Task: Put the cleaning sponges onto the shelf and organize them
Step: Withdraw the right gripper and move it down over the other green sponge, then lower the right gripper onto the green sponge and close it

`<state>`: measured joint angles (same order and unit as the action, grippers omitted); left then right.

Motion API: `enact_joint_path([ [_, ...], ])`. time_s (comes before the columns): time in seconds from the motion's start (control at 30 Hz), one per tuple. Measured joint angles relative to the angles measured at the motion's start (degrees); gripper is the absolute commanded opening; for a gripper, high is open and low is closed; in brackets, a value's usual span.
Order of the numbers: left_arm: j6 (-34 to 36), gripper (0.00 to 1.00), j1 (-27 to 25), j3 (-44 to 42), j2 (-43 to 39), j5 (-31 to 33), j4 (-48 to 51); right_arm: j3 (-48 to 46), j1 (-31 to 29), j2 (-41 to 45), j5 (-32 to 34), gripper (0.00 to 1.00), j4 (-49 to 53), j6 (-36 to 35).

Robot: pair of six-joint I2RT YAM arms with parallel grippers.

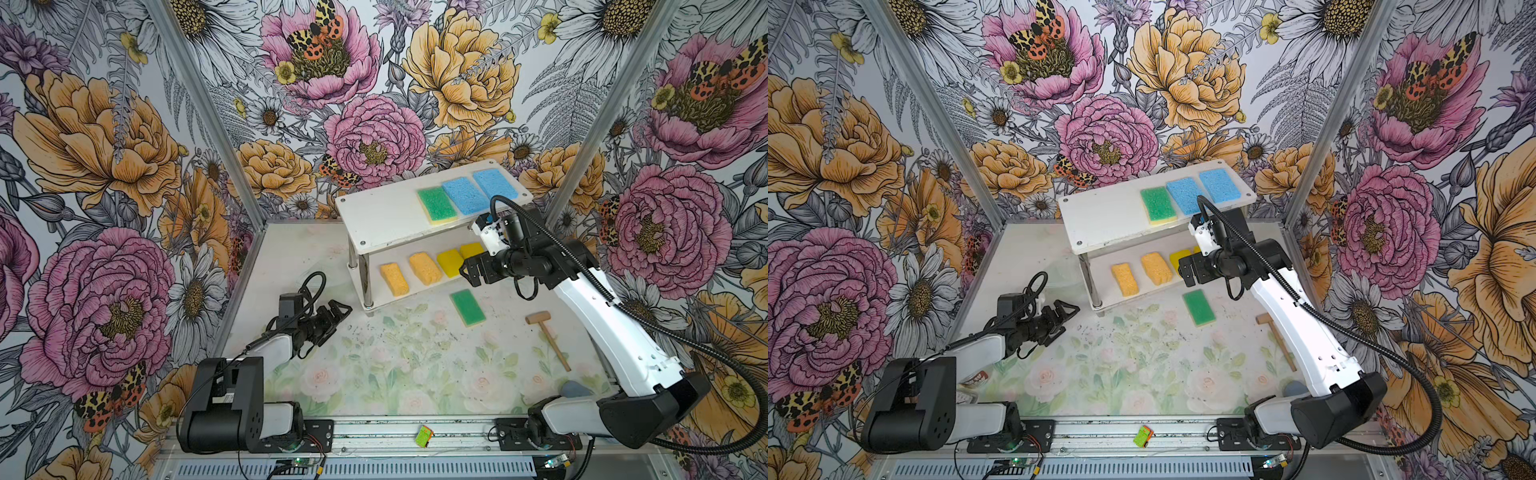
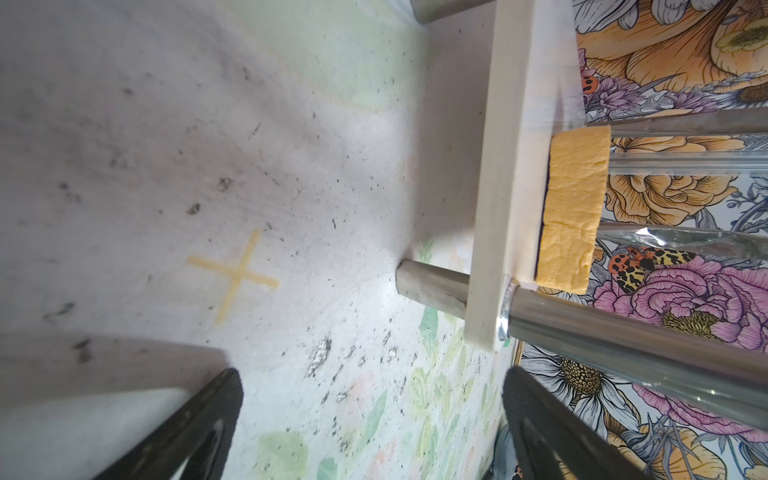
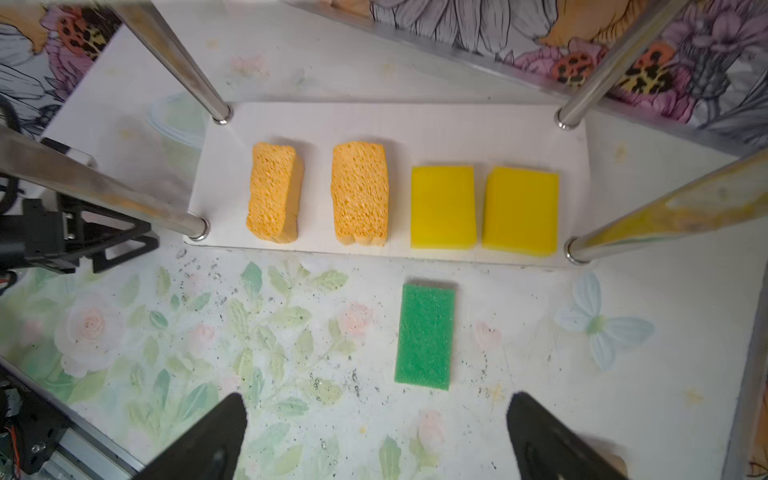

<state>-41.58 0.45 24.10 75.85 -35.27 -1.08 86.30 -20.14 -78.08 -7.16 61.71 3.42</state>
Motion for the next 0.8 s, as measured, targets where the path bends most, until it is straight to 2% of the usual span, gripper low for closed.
enact_joint_path([
  [0.17,0.0,0.99,0.6,0.0,-0.6,0.0,0.4,-10.6,3.2,0.0,-0.2,1.0,-2.2,1.7],
  [0.33,0.0,0.99,0.9,0.0,-1.2,0.0,0.8,-17.2,5.7,-1.3,-0.6,1.0,-4.6,3.2],
  [0.57,0.0,0.99,0.9,0.0,-1.2,0.0,1.1,-20.7,6.7,-10.4,-2.1,1.0,-8.7,3.7],
  [0.8,0.1,0.99,0.9,0.0,-1.2,0.0,1.3,-21.5,6.7,-14.5,-2.8,0.99,-14.9,4.7],
])
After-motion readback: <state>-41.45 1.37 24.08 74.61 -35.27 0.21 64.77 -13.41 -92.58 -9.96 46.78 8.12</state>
